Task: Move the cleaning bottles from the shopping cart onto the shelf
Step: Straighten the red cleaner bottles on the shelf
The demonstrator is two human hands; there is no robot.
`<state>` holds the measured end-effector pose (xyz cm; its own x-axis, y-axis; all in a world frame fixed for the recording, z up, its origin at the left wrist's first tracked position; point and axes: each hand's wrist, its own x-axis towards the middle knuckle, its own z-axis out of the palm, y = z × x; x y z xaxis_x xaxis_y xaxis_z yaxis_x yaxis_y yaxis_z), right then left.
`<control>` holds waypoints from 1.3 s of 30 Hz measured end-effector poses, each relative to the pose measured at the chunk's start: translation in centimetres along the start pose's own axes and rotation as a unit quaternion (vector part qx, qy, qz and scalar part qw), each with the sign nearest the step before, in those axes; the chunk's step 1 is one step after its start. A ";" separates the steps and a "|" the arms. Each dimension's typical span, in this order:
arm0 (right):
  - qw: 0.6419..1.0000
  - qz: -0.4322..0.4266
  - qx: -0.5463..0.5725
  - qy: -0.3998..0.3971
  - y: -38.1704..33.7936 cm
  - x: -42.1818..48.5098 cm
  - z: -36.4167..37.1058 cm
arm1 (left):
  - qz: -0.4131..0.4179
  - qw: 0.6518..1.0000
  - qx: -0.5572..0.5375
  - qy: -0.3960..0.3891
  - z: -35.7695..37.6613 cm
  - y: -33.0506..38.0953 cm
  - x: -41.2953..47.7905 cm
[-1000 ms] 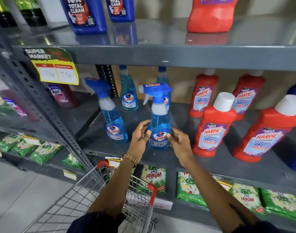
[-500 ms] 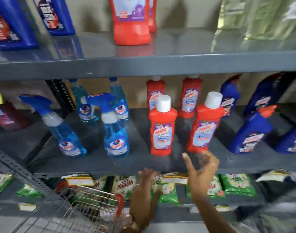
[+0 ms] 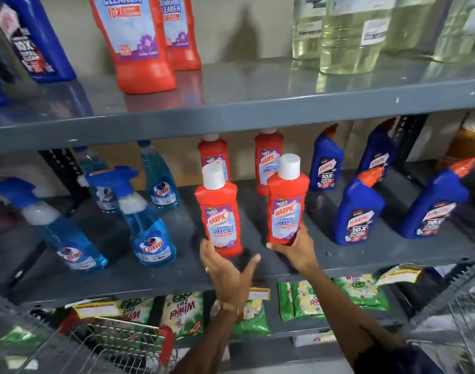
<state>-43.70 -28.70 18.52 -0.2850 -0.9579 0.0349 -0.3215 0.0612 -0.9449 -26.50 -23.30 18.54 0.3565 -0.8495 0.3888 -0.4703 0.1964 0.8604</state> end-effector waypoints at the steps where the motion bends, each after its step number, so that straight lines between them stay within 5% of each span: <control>1: 1.000 -0.002 0.001 -0.007 0.0 0.0 -0.1 | -0.035 0.999 0.001 0.004 0.4 0.3 1.1; 5: 0.999 -0.008 0.012 -0.035 0.3 0.1 -0.5 | -0.105 0.994 0.018 0.002 1.6 0.4 3.4; 16: 0.997 -0.050 0.027 -0.054 -0.2 -1.1 -1.0 | -0.102 0.995 0.003 0.016 2.0 -0.5 3.9; 20: 0.980 -0.122 0.047 0.148 1.3 -4.2 -3.2 | -0.008 0.995 0.084 0.056 1.5 -0.8 0.5; 24: 0.937 -0.073 0.013 0.341 3.3 -3.2 -8.7 | 0.171 0.969 0.141 -0.106 3.6 -1.1 -6.0; 29: 0.976 0.008 -0.038 0.215 3.5 0.3 -11.4 | 0.125 0.933 0.287 -0.177 5.5 0.5 -8.3; 39: 0.979 -0.003 -0.048 0.199 3.1 0.4 -11.7 | 0.136 0.878 0.410 -0.205 5.1 0.6 -8.0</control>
<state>-55.40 -25.57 19.46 -0.6054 -0.7747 0.1823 -0.4024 0.1004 -0.9099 -33.75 -18.85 14.29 -0.1013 -0.9635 0.2478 -0.9762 0.1443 0.1620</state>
